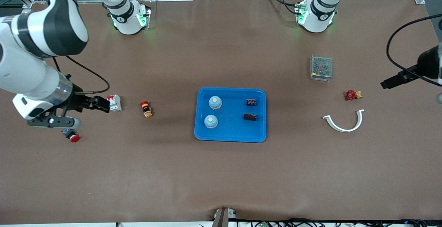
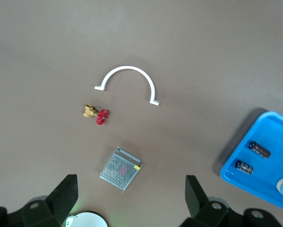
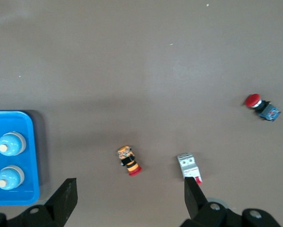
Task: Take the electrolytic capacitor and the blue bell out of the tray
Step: 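Move the right gripper over the blue bell while the left gripper approaches the tray, then close the right gripper on the bell while the left gripper lowers to a capacitor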
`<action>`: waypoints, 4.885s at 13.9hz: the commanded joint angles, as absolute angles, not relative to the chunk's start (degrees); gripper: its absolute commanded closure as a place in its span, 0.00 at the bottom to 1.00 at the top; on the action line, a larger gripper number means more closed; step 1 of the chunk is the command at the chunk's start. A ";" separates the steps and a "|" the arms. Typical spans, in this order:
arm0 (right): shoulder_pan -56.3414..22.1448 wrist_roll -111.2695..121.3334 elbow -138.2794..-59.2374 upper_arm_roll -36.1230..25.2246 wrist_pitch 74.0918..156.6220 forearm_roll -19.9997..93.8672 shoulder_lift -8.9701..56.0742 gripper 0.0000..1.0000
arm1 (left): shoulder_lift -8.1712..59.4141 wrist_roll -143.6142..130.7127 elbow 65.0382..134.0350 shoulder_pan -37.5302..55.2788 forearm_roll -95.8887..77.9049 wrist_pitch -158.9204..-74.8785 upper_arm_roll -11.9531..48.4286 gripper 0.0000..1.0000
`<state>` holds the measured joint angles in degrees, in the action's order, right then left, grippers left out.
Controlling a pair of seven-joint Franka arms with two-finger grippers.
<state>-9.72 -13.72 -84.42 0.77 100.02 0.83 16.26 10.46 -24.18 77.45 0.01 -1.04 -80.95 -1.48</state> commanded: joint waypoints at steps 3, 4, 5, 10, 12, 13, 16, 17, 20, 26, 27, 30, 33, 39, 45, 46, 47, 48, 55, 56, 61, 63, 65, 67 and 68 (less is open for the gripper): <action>-14.76 -22.22 -84.29 0.53 102.48 1.23 18.27 0.00 | 6.51 -25.14 78.84 -8.07 -3.25 -79.89 -1.58 0.00; -15.81 -24.15 -84.29 0.53 103.26 1.23 18.89 0.00 | 6.42 -25.14 78.84 -8.96 -3.16 -79.89 -1.58 0.00; -17.13 -26.00 -84.37 0.53 104.40 1.23 19.59 0.00 | 6.42 -25.22 78.75 -9.83 -3.34 -79.89 -1.58 0.00; -21.88 -33.91 -84.90 0.53 110.90 1.23 23.37 0.00 | 6.42 -31.01 81.29 -10.20 -6.31 -80.51 -1.58 0.00; -23.55 -35.77 -84.90 0.53 113.10 1.14 24.95 0.00 | 6.24 -34.52 81.91 -10.02 -8.25 -80.60 -1.06 0.00; -23.73 -36.03 -84.90 0.53 113.99 1.23 25.66 0.00 | 5.98 -37.59 82.18 -9.76 -9.22 -80.60 -0.71 0.00; -24.60 -37.61 -84.90 0.61 116.80 1.32 27.59 0.00 | 4.14 -50.57 86.11 -9.49 -9.23 -83.22 6.30 0.00; -25.22 -39.27 -84.90 0.62 117.76 1.32 28.38 0.00 | 2.83 -55.50 89.27 -9.58 -8.88 -85.58 9.20 0.00; -28.03 -43.67 -84.64 0.53 120.66 1.23 30.66 0.00 | -3.14 -67.20 99.11 -9.58 -8.70 -92.79 15.63 0.00; -31.81 -48.51 -81.49 0.53 122.96 0.53 36.99 0.00 | -8.69 -85.50 111.07 -9.76 -8.79 -98.68 24.95 0.00; -32.25 -49.47 -80.26 0.53 122.96 0.53 37.96 0.00 | -10.09 -87.26 114.05 -9.76 -9.14 -101.75 26.53 0.00; -33.66 -51.50 -78.76 0.44 122.96 0.44 39.54 0.00 | -11.69 -92.53 120.31 -9.76 -9.32 -108.53 31.10 0.00; -34.71 -52.73 -76.73 0.44 123.13 0.27 42.35 0.00 | -11.69 -96.84 124.53 -9.76 -9.40 -113.71 35.14 0.00; -37.09 -52.56 -75.94 0.26 125.41 -0.26 46.05 0.00 | -10.73 -100.54 130.25 -9.67 -9.58 -123.83 40.07 0.00; -38.06 -52.73 -75.94 0.18 127.35 -1.67 48.25 0.00 | -3.97 -101.69 129.46 -9.23 -8.35 -126.82 42.01 0.00; -38.06 -52.73 -75.94 0.18 128.48 -1.67 48.60 0.00 | -2.39 -101.86 129.03 -9.23 -6.61 -127.26 42.36 0.00; -38.06 -52.73 -75.94 0.18 129.45 -1.58 49.13 0.00 | 0.32 -102.91 127.46 -9.14 -4.94 -127.35 42.36 0.00; -38.06 -52.73 -75.85 0.18 130.16 -1.58 49.74 0.00 | 4.09 -104.83 125.18 -8.97 -2.49 -127.35 42.36 0.00; -38.32 -52.73 -75.94 0.18 131.31 -1.67 50.97 0.00 | 25.12 -126.10 111.02 -4.75 20.02 -127.35 42.28 0.00; -38.32 -52.73 -75.94 0.18 131.31 -1.76 50.98 0.00 | 26.09 -127.52 110.74 -4.22 21.26 -127.35 42.19 0.00; -38.50 -52.73 -76.02 0.18 131.92 -1.76 51.59 0.00 | 29.35 -134.20 108.46 -1.94 22.15 -127.70 42.01 0.00; -38.58 -52.73 -76.02 0.18 132.19 -1.76 51.85 0.00 | 30.40 -135.96 108.28 -1.23 23.81 -128.84 41.84 0.00; -38.85 -52.73 -75.94 0.18 132.19 -1.76 51.86 0.00 | 32.68 -138.68 107.67 0.00 27.05 -129.37 41.75 0.00; -38.85 -52.73 -76.02 0.18 132.54 -1.76 52.03 0.00 | 35.14 -140.44 106.97 0.35 30.39 -129.46 41.75 0.00; -38.85 -52.73 -76.03 0.18 132.80 -1.76 52.03 0.00 | 36.11 -140.54 106.96 0.35 31.63 -129.64 41.75 0.00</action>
